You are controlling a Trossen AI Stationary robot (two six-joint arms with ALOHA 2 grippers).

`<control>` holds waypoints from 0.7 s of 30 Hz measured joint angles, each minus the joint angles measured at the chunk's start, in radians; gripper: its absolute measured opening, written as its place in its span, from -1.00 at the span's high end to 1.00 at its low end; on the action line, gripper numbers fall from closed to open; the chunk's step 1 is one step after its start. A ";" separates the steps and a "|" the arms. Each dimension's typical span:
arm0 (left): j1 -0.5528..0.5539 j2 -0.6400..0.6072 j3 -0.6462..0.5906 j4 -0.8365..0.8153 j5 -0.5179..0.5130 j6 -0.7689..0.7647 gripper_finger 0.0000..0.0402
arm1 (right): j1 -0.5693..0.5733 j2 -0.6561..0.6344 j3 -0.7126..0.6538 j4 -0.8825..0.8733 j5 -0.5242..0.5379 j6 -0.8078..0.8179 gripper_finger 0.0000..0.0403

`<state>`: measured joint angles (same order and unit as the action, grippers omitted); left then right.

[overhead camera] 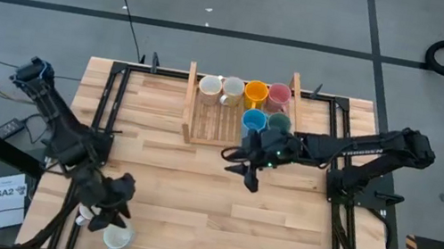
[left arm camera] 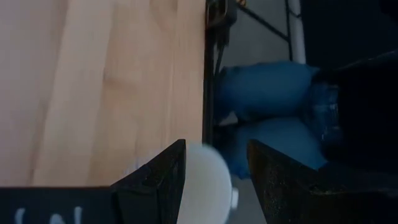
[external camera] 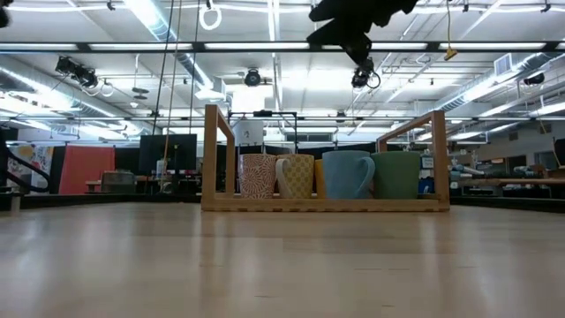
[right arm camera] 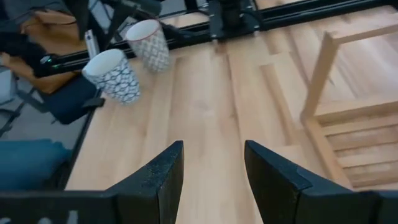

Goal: Place coffee mugs
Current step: Put the blue patterned mug on the shelf

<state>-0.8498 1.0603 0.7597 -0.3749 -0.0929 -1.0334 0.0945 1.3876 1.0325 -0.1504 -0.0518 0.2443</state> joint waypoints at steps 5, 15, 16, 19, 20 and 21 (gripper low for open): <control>-0.076 0.019 0.000 -0.092 0.000 -0.069 0.12 | 0.026 0.000 0.000 0.000 0.008 0.016 0.13; -0.104 0.136 0.000 -0.190 -0.001 -0.049 0.12 | 0.029 0.000 0.000 0.000 0.010 0.078 0.13; -0.104 0.148 0.000 -0.189 -0.001 -0.047 0.12 | 0.029 0.000 0.000 0.000 0.010 0.078 0.13; -0.104 0.181 0.000 -0.188 0.000 -0.032 0.12 | 0.029 0.000 0.000 0.000 0.010 0.078 0.13; -0.104 0.191 0.000 -0.182 0.000 -0.023 0.12 | 0.029 0.000 0.000 0.000 0.010 0.078 0.13; -0.104 0.200 0.000 -0.176 0.000 -0.015 0.12 | 0.029 0.000 0.000 0.000 0.010 0.077 0.13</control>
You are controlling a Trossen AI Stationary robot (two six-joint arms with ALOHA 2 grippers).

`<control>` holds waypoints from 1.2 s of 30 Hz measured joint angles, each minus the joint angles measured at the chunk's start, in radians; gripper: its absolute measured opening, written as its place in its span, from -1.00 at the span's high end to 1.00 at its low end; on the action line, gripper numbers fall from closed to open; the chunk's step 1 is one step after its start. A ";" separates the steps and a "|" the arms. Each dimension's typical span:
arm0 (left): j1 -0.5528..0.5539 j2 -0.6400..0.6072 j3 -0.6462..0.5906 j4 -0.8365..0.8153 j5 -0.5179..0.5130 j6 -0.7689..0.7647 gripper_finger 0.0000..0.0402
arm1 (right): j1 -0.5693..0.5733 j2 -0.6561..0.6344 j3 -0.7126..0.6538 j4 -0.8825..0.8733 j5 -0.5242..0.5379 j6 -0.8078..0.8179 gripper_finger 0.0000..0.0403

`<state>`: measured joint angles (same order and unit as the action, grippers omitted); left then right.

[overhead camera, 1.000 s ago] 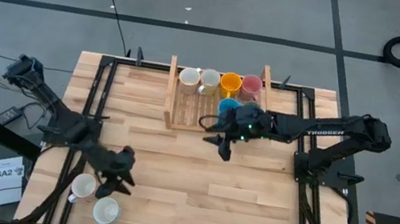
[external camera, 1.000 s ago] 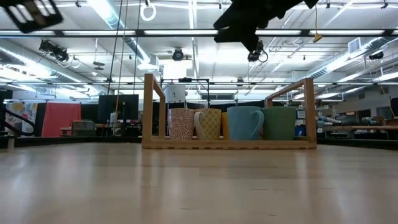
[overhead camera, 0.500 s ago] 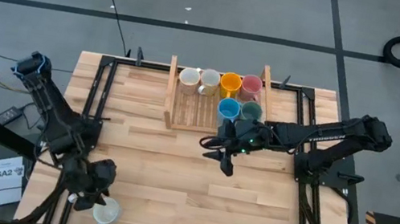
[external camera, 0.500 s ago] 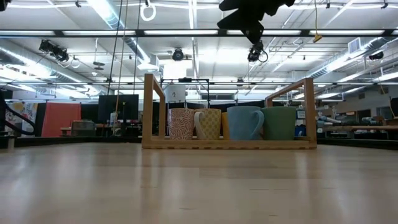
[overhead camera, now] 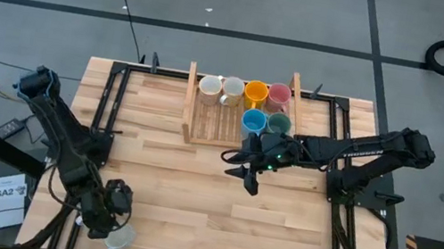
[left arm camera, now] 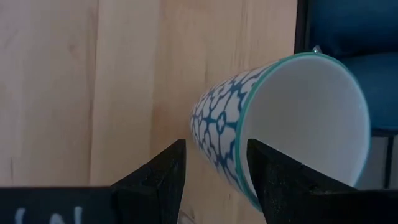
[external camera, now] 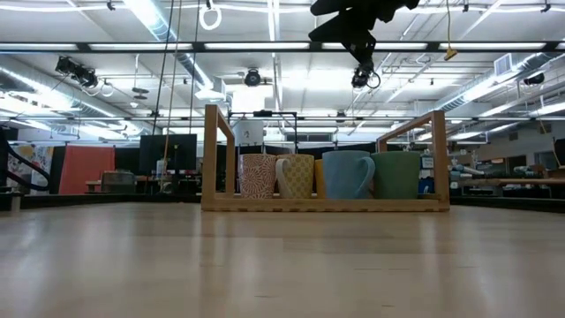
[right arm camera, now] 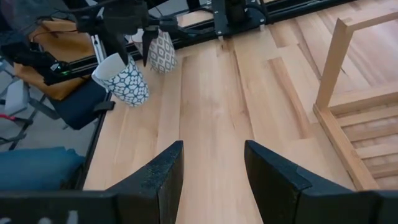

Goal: Place coffee mugs
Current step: Put the blue patterned mug on the shelf

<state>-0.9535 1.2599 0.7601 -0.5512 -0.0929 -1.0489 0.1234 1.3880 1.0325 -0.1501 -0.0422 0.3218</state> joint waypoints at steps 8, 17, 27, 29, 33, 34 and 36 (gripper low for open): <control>0.008 0.017 0.000 0.002 0.005 0.021 0.12 | 0.000 0.000 0.000 0.000 0.000 -0.001 0.13; 0.036 0.017 0.000 0.011 0.005 0.020 0.37 | 0.000 0.000 0.000 0.000 0.000 -0.002 0.13; 0.077 0.019 -0.001 0.040 0.043 0.019 0.86 | 0.000 0.000 0.000 0.000 0.000 -0.002 0.13; 0.082 0.019 -0.001 0.037 0.045 0.020 0.87 | 0.000 0.000 0.000 0.000 0.000 -0.002 0.13; 0.103 0.019 -0.001 0.060 0.048 0.020 0.87 | 0.000 0.000 0.000 -0.001 0.000 -0.002 0.13; 0.111 0.019 -0.001 0.069 0.047 0.020 0.87 | 0.000 0.000 0.000 -0.001 0.000 -0.002 0.13; 0.129 0.019 -0.001 0.087 0.050 0.021 0.86 | 0.000 0.000 0.000 -0.001 0.000 -0.002 0.13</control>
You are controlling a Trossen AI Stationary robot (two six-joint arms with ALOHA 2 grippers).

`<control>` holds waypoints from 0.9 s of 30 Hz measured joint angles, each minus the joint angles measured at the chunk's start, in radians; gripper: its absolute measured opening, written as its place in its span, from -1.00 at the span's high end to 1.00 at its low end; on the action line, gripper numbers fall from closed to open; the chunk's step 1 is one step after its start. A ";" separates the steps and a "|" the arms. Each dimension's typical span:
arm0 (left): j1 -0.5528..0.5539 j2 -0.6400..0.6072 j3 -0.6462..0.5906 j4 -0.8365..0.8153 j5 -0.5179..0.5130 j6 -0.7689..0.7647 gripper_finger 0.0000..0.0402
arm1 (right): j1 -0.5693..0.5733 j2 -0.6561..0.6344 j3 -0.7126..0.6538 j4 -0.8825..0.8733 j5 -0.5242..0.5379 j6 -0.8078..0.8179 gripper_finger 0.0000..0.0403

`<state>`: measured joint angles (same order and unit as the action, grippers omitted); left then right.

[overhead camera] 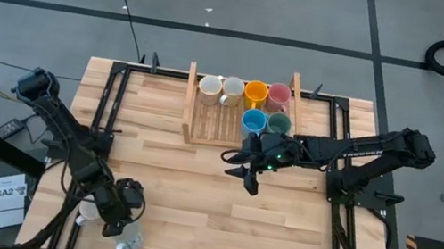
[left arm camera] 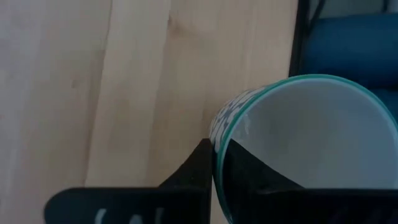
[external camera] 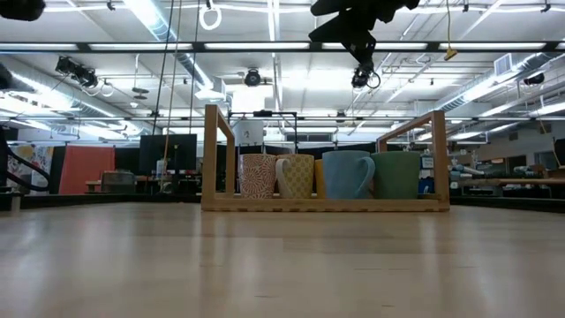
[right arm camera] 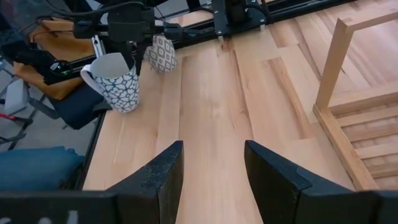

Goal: Place coffee mugs
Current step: Put the blue patterned mug on the shelf

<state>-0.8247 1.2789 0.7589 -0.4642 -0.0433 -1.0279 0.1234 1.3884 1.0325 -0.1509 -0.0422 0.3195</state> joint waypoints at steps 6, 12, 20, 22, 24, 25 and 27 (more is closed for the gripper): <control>0.089 -0.001 0.000 0.104 0.087 0.061 0.86 | 0.000 0.000 0.000 0.000 0.000 0.000 0.13; 0.241 -0.002 0.000 0.241 0.169 0.152 0.87 | 0.000 0.000 0.000 0.000 0.000 0.000 0.13; 0.465 -0.002 0.101 0.238 0.221 0.380 0.87 | 0.000 0.000 0.000 0.000 0.000 0.000 0.13; 0.523 -0.002 0.167 0.167 0.224 0.447 0.87 | 0.000 0.000 0.000 0.000 0.000 0.000 0.13; 0.580 0.002 0.238 0.076 0.218 0.518 0.87 | 0.000 0.000 0.000 0.000 0.000 0.000 0.13; 0.607 0.011 0.280 0.031 0.211 0.553 0.87 | 0.000 0.000 0.000 0.000 0.000 0.000 0.13; 0.658 0.030 0.366 -0.066 0.191 0.621 0.87 | 0.000 0.000 0.000 0.000 0.000 0.000 0.13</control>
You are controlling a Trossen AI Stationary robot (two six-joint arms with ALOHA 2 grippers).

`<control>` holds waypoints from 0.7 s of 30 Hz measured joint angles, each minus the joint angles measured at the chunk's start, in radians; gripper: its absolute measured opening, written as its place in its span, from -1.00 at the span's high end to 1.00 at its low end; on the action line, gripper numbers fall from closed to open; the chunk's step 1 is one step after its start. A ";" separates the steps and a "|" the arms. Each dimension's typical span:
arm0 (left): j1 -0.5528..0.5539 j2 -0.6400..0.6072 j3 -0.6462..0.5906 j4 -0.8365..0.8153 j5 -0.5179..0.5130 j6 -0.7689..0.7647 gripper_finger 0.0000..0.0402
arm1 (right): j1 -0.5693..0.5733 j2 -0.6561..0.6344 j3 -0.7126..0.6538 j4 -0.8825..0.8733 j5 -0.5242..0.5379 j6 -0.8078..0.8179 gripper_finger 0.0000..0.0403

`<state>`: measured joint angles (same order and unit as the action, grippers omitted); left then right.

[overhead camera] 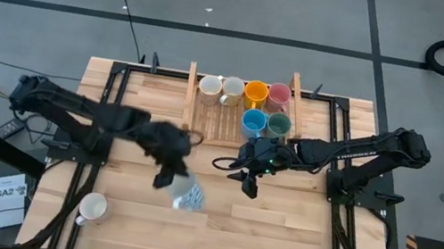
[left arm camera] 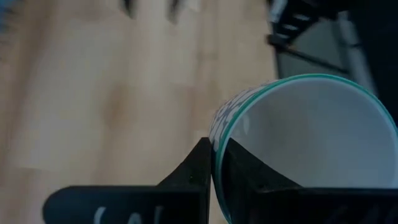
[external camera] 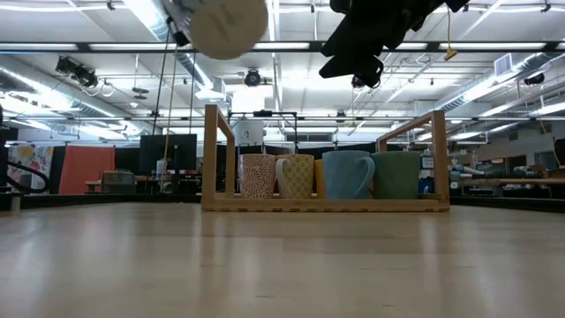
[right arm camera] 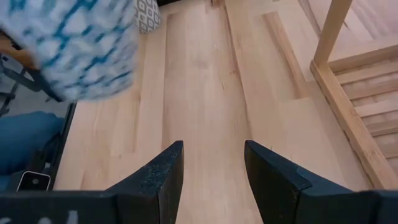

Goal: Place coffee mugs
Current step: Put the blue patterned mug on the shelf

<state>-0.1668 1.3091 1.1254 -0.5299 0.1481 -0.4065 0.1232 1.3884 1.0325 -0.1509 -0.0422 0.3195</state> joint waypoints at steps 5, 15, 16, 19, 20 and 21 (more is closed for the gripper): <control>0.111 0.078 0.194 -0.196 -0.024 0.154 0.87 | 0.000 0.000 0.000 0.000 0.000 0.000 0.13; 0.311 0.171 0.374 -0.320 -0.091 0.322 0.87 | 0.000 0.000 0.000 0.000 0.000 0.000 0.13; 0.330 0.175 0.378 -0.311 -0.093 0.336 0.87 | 0.000 0.000 0.000 0.000 0.000 0.000 0.13; 0.393 0.184 0.378 -0.308 -0.109 0.370 0.87 | 0.000 0.000 0.000 0.000 0.000 0.000 0.13; 0.412 0.189 0.378 -0.307 -0.111 0.375 0.87 | 0.000 0.000 0.000 0.000 0.000 0.000 0.13; 0.433 0.194 0.378 -0.302 -0.111 0.375 0.87 | 0.000 0.000 0.000 0.000 0.000 0.000 0.13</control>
<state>0.2661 1.5027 1.5032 -0.8321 0.0371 -0.0314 0.1230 1.3884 1.0325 -0.1509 -0.0422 0.3195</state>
